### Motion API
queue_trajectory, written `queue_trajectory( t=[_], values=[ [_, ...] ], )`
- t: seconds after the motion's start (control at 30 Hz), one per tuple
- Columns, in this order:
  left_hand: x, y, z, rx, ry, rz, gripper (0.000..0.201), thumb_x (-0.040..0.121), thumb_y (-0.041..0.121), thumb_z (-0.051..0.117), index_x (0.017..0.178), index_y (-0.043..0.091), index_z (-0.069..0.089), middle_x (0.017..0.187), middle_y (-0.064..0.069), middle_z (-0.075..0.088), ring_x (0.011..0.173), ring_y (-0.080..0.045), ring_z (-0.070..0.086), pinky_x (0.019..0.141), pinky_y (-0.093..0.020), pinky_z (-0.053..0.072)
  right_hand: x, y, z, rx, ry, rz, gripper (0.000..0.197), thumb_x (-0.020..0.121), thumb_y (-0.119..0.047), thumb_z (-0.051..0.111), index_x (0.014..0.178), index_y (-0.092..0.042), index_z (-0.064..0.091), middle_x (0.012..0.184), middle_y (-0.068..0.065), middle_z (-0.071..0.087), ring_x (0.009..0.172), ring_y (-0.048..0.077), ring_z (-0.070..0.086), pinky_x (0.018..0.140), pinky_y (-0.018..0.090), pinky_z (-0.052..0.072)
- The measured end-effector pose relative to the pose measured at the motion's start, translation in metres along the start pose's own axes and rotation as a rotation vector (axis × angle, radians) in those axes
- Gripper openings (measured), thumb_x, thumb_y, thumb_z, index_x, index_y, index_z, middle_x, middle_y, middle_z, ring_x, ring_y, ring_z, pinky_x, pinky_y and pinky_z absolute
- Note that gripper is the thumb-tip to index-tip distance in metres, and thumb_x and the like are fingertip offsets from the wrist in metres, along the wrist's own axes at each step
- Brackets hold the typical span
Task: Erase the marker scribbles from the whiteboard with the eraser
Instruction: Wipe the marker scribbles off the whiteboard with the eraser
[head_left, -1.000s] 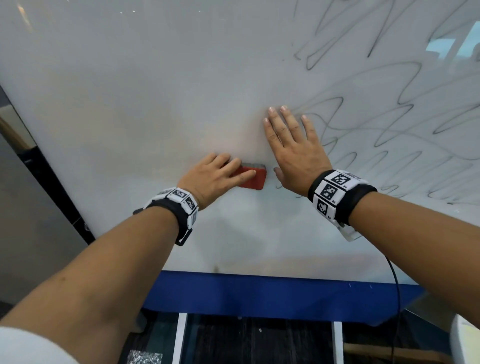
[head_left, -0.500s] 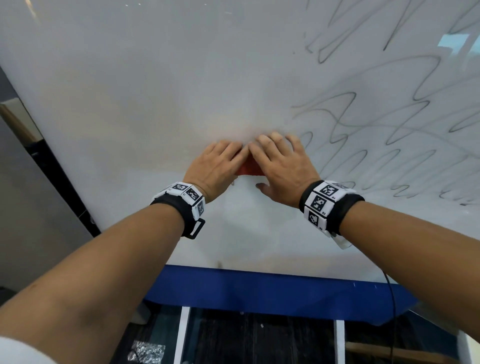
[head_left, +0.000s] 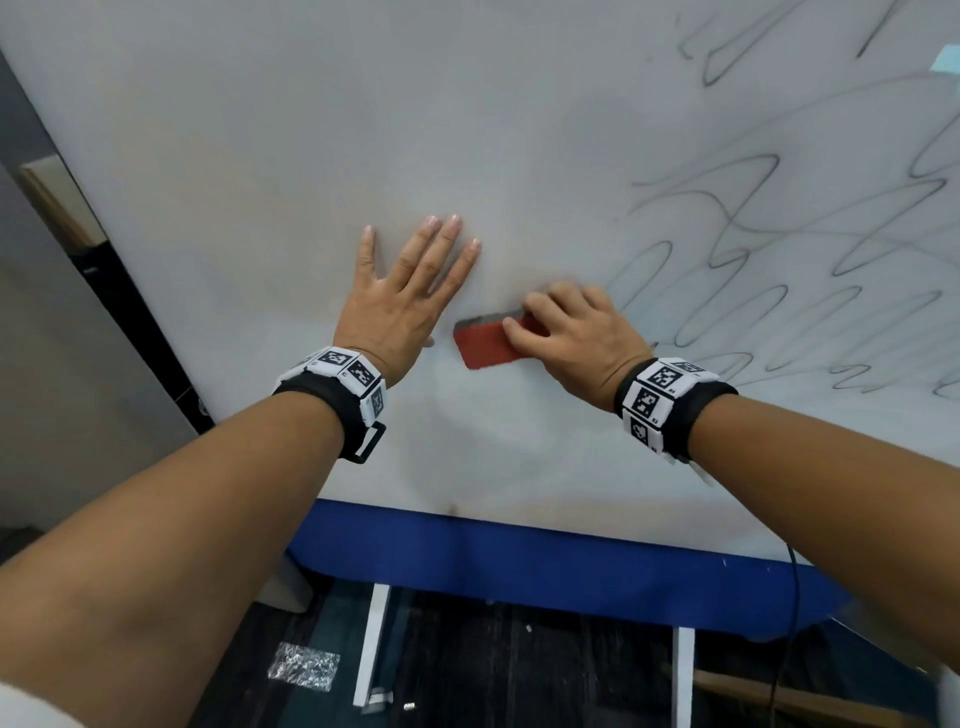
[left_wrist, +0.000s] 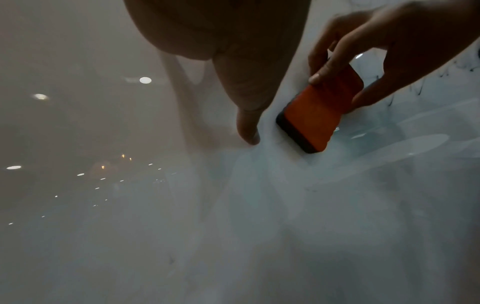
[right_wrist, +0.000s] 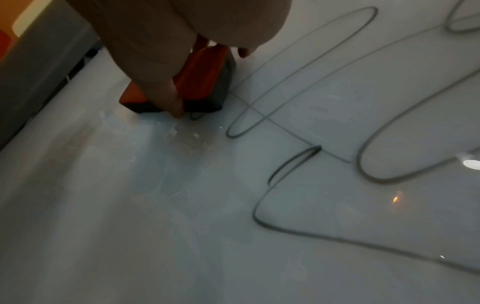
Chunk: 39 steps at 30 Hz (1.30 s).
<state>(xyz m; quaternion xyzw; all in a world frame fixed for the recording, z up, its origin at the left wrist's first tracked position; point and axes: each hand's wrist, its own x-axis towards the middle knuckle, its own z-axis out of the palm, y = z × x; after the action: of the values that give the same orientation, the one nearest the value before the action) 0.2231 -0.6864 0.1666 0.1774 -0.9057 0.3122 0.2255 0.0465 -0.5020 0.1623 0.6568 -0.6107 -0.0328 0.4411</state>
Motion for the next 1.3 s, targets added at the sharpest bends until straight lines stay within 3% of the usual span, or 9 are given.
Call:
queue_trajectory(
  t=[0.13,0.33,0.47,0.53,0.67,0.77,0.97,1.13,1.3],
  values=[
    [-0.001,0.0,0.002,-0.001,0.01,0.007,0.134,0.064,0.044,0.087,0.159,0.018,-0.004,0.165,-0.009,-0.005,0.153,-0.026,0.002,0.11,-0.07,0.022,0.004,0.008,-0.002,-0.01,-0.012,-0.122,0.038,0.079,-0.008,0.053,0.115,-0.02,0.06,0.108,0.008,0.062,0.089,0.03,0.056,0.07,0.037,0.041],
    [-0.001,0.005,0.002,-0.019,0.041,-0.007,0.13,0.066,0.033,0.087,0.158,0.016,-0.003,0.164,-0.01,-0.005,0.152,-0.027,0.002,0.111,-0.07,0.021,0.015,0.02,-0.013,-0.028,0.074,0.062,0.044,0.073,-0.016,0.06,0.117,-0.019,0.063,0.103,0.01,0.062,0.086,0.03,0.053,0.07,0.038,0.034],
    [0.0,0.007,0.004,-0.005,0.074,-0.016,0.119,0.072,0.02,0.082,0.158,0.015,-0.001,0.163,-0.011,-0.003,0.151,-0.029,0.002,0.11,-0.07,0.024,-0.014,-0.008,0.006,-0.007,-0.071,-0.106,0.037,0.078,-0.008,0.059,0.112,-0.02,0.059,0.102,0.009,0.06,0.084,0.029,0.053,0.07,0.039,0.04],
    [0.0,0.007,0.003,-0.005,0.09,-0.019,0.113,0.075,0.016,0.079,0.158,0.015,0.002,0.163,-0.011,-0.001,0.15,-0.029,0.003,0.109,-0.068,0.027,-0.014,-0.002,0.003,-0.024,-0.088,-0.115,0.039,0.076,-0.008,0.059,0.113,-0.02,0.058,0.104,0.009,0.06,0.085,0.029,0.054,0.071,0.039,0.041],
    [0.005,0.006,-0.006,0.006,0.115,-0.016,0.111,0.07,0.026,0.083,0.156,0.018,0.014,0.16,-0.012,0.011,0.147,-0.03,0.016,0.108,-0.067,0.03,0.002,0.023,-0.014,-0.043,0.049,0.024,0.041,0.076,-0.015,0.059,0.117,-0.02,0.061,0.104,0.01,0.062,0.085,0.03,0.055,0.07,0.038,0.039],
    [0.022,0.01,-0.016,0.012,0.194,0.015,0.107,0.07,0.025,0.083,0.156,0.021,0.019,0.158,-0.012,0.013,0.145,-0.03,0.02,0.108,-0.066,0.031,0.0,0.019,-0.013,-0.045,0.047,0.08,0.043,0.075,-0.016,0.058,0.117,-0.02,0.061,0.106,0.011,0.062,0.087,0.031,0.055,0.071,0.039,0.036],
    [0.035,0.011,-0.037,-0.004,0.108,0.064,0.127,0.066,0.033,0.087,0.159,0.023,0.0,0.165,-0.013,0.002,0.152,-0.03,0.01,0.112,-0.066,0.023,-0.012,0.02,-0.014,-0.046,-0.073,-0.08,0.043,0.075,-0.009,0.058,0.116,-0.022,0.059,0.107,0.008,0.06,0.087,0.029,0.054,0.071,0.039,0.04],
    [0.035,0.015,-0.038,-0.015,0.138,0.039,0.117,0.067,0.027,0.085,0.158,0.023,0.012,0.163,-0.014,0.011,0.149,-0.032,0.017,0.109,-0.066,0.027,-0.012,0.053,-0.036,-0.088,-0.034,0.158,0.05,0.076,-0.03,0.057,0.125,-0.019,0.057,0.112,0.013,0.059,0.092,0.033,0.055,0.075,0.041,0.038],
    [0.053,0.008,-0.052,0.012,0.216,0.052,0.113,0.054,0.042,0.092,0.146,0.023,0.029,0.148,-0.012,0.025,0.132,-0.032,0.029,0.1,-0.063,0.037,-0.043,0.027,-0.018,-0.032,-0.128,-0.017,0.047,0.072,-0.013,0.063,0.118,-0.02,0.056,0.106,0.01,0.059,0.087,0.031,0.055,0.072,0.04,0.042]
  ],
)
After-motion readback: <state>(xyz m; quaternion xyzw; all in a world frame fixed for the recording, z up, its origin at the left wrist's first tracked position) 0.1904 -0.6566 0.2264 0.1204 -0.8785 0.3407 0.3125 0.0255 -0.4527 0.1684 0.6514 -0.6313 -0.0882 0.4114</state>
